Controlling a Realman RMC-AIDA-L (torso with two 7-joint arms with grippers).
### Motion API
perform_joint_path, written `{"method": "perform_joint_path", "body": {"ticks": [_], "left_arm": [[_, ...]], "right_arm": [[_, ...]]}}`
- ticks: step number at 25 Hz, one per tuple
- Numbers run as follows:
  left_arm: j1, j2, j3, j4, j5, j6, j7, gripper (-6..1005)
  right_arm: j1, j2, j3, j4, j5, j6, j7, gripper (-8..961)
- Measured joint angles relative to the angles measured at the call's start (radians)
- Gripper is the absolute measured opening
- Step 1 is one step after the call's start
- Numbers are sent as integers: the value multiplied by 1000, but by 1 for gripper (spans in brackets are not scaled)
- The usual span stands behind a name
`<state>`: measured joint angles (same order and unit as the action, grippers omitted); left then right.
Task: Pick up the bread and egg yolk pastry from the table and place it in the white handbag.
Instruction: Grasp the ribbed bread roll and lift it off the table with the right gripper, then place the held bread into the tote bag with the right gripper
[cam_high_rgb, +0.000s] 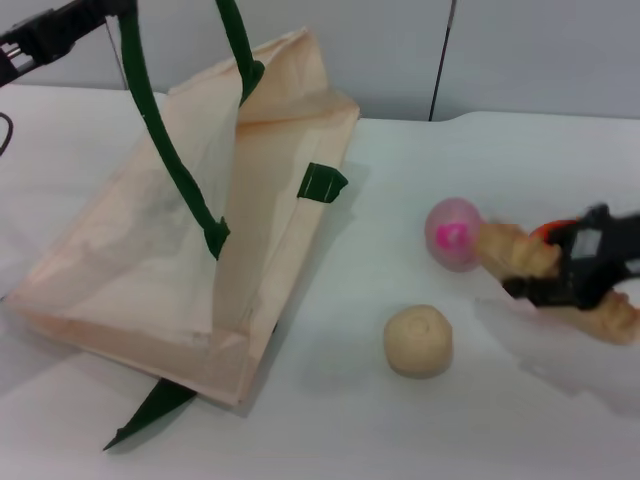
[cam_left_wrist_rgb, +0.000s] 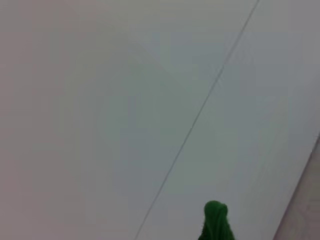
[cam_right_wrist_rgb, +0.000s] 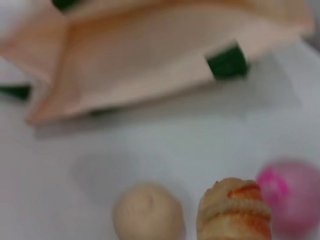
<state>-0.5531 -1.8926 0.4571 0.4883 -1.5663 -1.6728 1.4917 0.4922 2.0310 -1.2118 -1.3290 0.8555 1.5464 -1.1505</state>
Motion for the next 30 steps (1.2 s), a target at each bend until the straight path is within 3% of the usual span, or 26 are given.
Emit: {"method": "perform_joint_path", "body": {"ticks": [7,16,24,30], "left_arm": [[-26,3,0,-22,-11,-33,-29,103],[-70,5,0,-22,-39,-83,-66,103],[-95,6,0,-22,-50,-112,-85,103],[-108,6,1,-22,-49,-109,-93,103]], "right_arm": [[134,3,-38,45,130,-30,-45,417],[392,4,-285,368,204,-281,-42,353],[514,7,-452,508,290,-453,-33,318],[592,10,-570,532,370,-529,-21,315]]}}
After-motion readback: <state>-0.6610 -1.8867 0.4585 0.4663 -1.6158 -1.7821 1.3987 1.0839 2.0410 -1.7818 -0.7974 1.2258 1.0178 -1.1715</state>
